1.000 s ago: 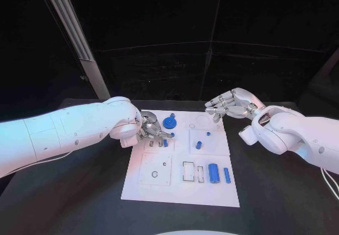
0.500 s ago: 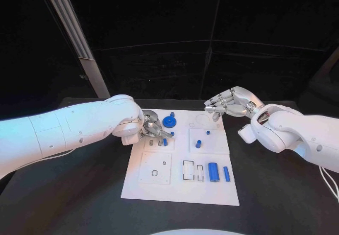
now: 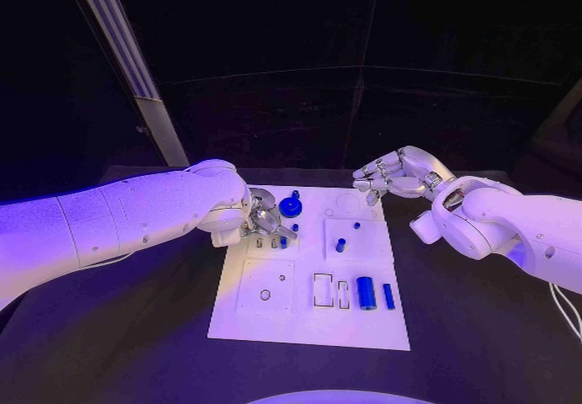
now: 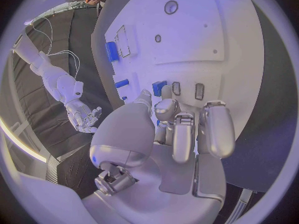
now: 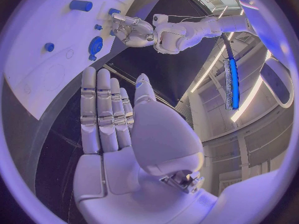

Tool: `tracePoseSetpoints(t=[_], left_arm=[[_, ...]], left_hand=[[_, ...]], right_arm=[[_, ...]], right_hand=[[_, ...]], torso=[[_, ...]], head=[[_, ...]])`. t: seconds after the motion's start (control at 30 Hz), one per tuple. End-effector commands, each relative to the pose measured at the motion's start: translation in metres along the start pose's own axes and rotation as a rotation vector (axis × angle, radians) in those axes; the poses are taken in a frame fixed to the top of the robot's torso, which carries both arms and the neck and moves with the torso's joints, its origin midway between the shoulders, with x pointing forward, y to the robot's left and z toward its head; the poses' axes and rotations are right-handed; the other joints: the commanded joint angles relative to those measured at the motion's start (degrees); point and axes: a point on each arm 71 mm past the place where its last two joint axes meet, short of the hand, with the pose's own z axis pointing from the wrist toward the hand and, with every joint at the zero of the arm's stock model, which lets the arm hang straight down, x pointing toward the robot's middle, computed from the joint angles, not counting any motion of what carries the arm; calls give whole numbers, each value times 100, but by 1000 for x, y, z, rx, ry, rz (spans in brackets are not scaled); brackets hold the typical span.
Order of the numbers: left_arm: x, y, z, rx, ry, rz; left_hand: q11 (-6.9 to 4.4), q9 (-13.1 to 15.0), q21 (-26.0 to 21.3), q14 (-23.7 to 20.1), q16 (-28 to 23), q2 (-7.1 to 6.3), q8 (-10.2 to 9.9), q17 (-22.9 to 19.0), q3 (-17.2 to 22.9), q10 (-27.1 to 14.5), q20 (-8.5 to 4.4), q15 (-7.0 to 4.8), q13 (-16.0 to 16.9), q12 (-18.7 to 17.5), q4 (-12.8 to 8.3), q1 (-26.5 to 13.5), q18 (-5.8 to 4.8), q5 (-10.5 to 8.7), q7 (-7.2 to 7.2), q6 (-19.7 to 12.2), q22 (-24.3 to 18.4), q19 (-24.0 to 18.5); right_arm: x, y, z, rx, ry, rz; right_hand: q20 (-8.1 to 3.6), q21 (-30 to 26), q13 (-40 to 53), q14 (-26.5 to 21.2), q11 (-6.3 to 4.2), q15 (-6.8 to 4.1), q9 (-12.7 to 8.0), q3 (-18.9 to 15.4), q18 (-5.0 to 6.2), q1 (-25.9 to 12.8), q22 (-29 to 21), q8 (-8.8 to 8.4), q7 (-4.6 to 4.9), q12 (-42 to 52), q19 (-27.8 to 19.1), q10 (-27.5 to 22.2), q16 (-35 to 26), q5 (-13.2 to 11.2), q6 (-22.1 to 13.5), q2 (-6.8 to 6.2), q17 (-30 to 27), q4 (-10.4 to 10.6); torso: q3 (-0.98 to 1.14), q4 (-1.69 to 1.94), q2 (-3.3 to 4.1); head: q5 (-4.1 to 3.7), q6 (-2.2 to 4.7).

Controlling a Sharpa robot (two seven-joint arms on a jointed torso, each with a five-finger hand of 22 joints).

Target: Assemble the parts on the task board

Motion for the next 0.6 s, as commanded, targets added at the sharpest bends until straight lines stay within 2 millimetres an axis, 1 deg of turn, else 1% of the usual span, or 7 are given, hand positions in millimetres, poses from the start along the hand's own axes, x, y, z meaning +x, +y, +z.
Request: tracePoseSetpoints(t=[0.03, 0.27, 0.3, 0.43, 0.47, 0.6], left_arm=[[1, -1, 0, -12, 19, 27], [1, -1, 0, -11, 19, 27], [1, -1, 0, -10, 19, 27], [1, -2, 0, -9, 17, 27], [1, -2, 0, -9, 17, 27], [1, -3, 0, -7, 11, 24]], left_hand=[[-29, 8, 22, 617, 17, 14, 42, 1508, 15, -25, -24, -35, -5, 1, -35, 69, -89, 34, 1, -23, 9, 29], [-31, 30, 21, 617, 17, 8, 63, 1508, 35, -24, -25, -37, -7, 3, -59, 104, -89, 28, -2, -31, 8, 26], [-31, 33, 21, 617, 17, 8, 66, 1508, 38, -24, -26, -37, -7, 3, -63, 110, -89, 27, -3, -32, 8, 26], [-35, 67, 21, 617, 17, 16, 97, 1508, 88, -21, -29, -41, -8, 6, -114, 184, -88, 28, -6, -48, 11, 23], [-38, 76, 21, 617, 17, 32, 105, 1508, 118, -21, -30, -42, -9, 6, -136, 220, -88, 31, -9, -54, 11, 23], [-67, 115, 14, 617, 17, 170, 125, 1508, 382, -26, -46, -65, -17, -1, -323, 527, -84, 55, -42, -106, 2, 16]], right_arm=[[-1, 1, 0, -1, -10, 0], [-1, 1, 1, 0, -8, 0], [-1, 1, 2, 0, -7, 0], [-1, 0, 2, 0, -6, 0], [-1, 0, 2, 0, -5, 0], [0, 0, 3, 0, -3, 0]], right_hand=[[29, -42, -7, -2, 29, 30, -5, -26, 61, -32, -8, -38, -2, -23, -8, -22, -34, 21, -30, 37, -8, 3], [32, -49, -8, -9, 33, 33, -5, -30, 61, -33, -12, -38, 0, -31, -13, -28, -44, 32, -34, 43, -10, 5], [32, -49, -8, -9, 33, 33, -5, -30, 61, -33, -12, -38, 0, -31, -13, -28, -44, 32, -34, 43, -10, 5], [33, -53, -9, -12, 34, 35, -4, -32, 60, -35, -14, -37, 2, -34, -16, -31, -49, 37, -35, 48, -10, 6], [33, -53, -9, -12, 34, 35, -4, -32, 60, -35, -14, -37, 2, -34, -16, -31, -49, 37, -35, 48, -10, 6], [35, -58, -9, -15, 36, 37, -4, -34, 60, -37, -17, -37, 3, -38, -19, -34, -54, 43, -36, 54, -11, 8]], torso=[[3, 7, 0], [-3, 8, 5], [-1, 3, 1], [-1, 4, 2], [-1, 5, 2], [0, 3, 1]], head=[[-1, -15], [-11, -19], [-9, -22], [-7, -30], [-7, -31], [-6, -40]])
